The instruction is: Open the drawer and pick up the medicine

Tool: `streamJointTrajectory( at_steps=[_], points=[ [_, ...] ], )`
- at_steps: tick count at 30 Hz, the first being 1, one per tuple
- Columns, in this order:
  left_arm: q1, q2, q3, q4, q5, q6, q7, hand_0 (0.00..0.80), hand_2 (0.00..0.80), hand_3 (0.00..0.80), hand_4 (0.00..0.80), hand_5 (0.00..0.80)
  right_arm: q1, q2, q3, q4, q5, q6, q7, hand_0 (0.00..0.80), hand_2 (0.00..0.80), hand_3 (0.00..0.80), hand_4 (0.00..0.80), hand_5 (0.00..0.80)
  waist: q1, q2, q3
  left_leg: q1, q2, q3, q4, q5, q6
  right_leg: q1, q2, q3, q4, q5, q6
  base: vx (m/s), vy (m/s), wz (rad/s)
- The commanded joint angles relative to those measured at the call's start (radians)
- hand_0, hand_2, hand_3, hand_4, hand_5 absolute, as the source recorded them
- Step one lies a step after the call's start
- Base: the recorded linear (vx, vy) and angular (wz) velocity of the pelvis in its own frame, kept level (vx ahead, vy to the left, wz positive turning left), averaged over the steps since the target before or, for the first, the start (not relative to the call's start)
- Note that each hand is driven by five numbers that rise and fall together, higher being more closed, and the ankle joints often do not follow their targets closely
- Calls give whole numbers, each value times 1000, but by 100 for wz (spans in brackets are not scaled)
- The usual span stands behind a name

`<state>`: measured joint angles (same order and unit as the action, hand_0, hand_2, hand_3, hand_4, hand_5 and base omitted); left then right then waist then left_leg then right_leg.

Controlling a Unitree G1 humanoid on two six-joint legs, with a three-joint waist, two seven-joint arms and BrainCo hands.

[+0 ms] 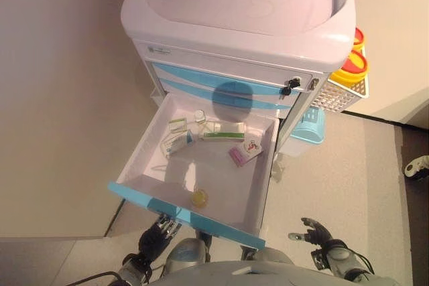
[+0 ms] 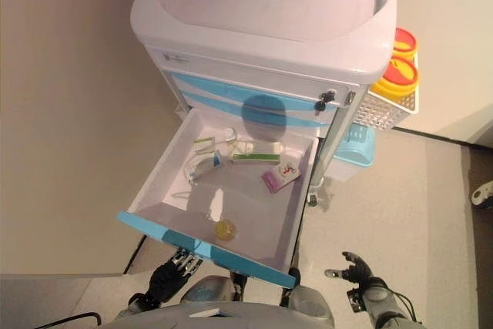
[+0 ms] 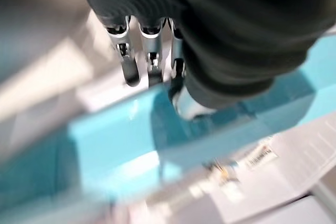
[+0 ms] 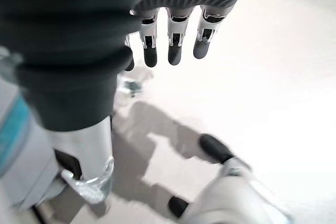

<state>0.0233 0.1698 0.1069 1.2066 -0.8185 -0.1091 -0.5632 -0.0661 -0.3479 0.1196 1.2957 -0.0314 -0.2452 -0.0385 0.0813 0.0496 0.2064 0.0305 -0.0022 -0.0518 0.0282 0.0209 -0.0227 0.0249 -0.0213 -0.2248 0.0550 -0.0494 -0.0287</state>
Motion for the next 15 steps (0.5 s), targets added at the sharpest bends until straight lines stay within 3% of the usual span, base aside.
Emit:
streamJointTrajectory(
  at_steps=[1,3,6,8,15],
  points=[
    [34,80,-5,-12,134,-141,291,0,0,0,0,0,-22,-1,-37,-84,78,-62,-131,0,0,0,0,0,-3,-86,-5,-2,-60,15,16,-64,5,42,-12,48,-12,11,61,71,28,-20],
    [34,80,-52,-48,216,-150,345,0,0,0,0,0,-8,-10,-55,-184,98,-98,-189,0,0,0,0,0,-24,-93,-11,12,-59,32,5,-69,14,44,-10,72,-20,23,66,47,48,-23],
    [50,88,-102,-76,348,-159,425,0,0,0,0,0,28,-48,-60,-499,70,-84,-251,0,0,0,0,0,-67,-99,-19,32,-56,68,-14,-78,27,38,-6,112,-31,38,74,28,84,-37],
    [61,92,-130,-60,442,-166,446,0,0,0,0,0,43,-72,-59,-668,32,-124,-281,0,0,0,0,0,-92,-98,-22,41,-54,88,-24,-81,32,33,-5,130,-36,44,78,19,109,-53],
    [80,81,-147,35,567,-134,439,0,0,0,0,0,46,-151,-35,-1165,-156,-308,-174,0,0,0,0,0,-146,-89,-35,54,-54,147,-48,-93,46,7,-12,173,-45,55,98,11,99,-39]
  ],
)
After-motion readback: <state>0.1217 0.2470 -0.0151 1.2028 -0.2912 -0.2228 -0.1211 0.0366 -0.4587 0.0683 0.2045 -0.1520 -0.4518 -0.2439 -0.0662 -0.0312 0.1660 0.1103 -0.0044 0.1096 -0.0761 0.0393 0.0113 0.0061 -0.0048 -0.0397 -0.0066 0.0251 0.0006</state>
